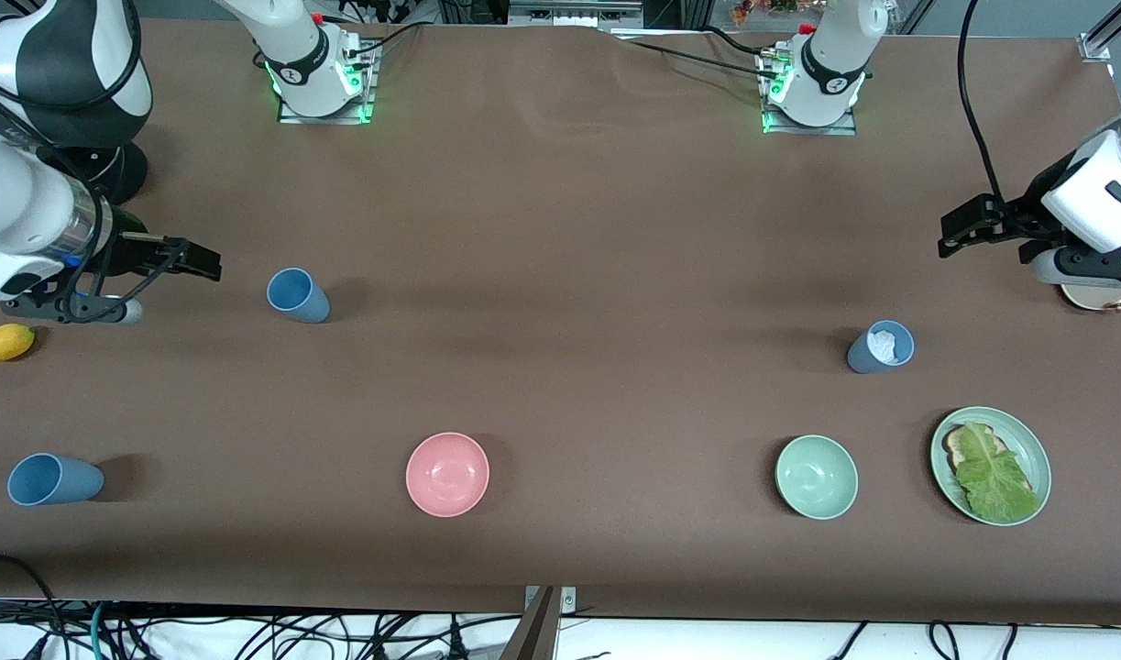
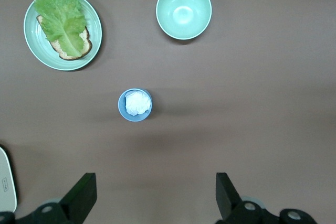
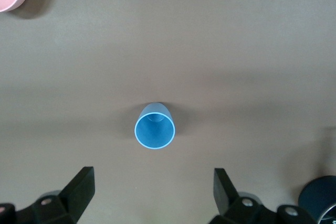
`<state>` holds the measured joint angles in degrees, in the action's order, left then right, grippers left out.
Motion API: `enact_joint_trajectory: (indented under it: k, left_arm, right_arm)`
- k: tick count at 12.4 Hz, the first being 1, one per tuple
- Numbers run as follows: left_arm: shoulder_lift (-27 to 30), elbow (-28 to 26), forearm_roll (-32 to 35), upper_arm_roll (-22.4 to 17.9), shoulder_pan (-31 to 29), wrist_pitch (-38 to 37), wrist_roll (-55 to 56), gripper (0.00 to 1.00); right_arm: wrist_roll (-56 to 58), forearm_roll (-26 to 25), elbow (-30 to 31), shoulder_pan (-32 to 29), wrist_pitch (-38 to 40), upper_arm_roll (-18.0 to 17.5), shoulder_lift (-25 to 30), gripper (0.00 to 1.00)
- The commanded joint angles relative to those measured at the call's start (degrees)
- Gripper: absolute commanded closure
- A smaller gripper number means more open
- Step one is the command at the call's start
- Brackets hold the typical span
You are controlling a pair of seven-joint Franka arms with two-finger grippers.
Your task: Stack blue cups with both arms
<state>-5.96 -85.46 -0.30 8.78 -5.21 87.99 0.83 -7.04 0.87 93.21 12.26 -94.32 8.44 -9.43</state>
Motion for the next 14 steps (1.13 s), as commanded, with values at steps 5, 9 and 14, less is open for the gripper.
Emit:
enact_joint_trajectory:
  k: [5,9,14]
  left_arm:
    - [-0.2,0.6,-0.1,0.3,-0.3,-0.2,-0.3,0.0]
    - [-0.7,-0.4,0.0,0.2,-1.8,-3.7,-0.7,0.0]
    - [-4.6,-12.1,6.7,0.4,-5.8,6.9,-1.1,0.0]
  right_arm:
    - [-0.7,0.5,1.0,0.1,-0.6,-0.1,0.6,0.0]
    - [-0.8,0.5,1.0,0.0,-0.7,-0.1,0.6,0.0]
    - [-0.8,0.5,1.0,0.0,-0.7,-0.1,0.4,0.0]
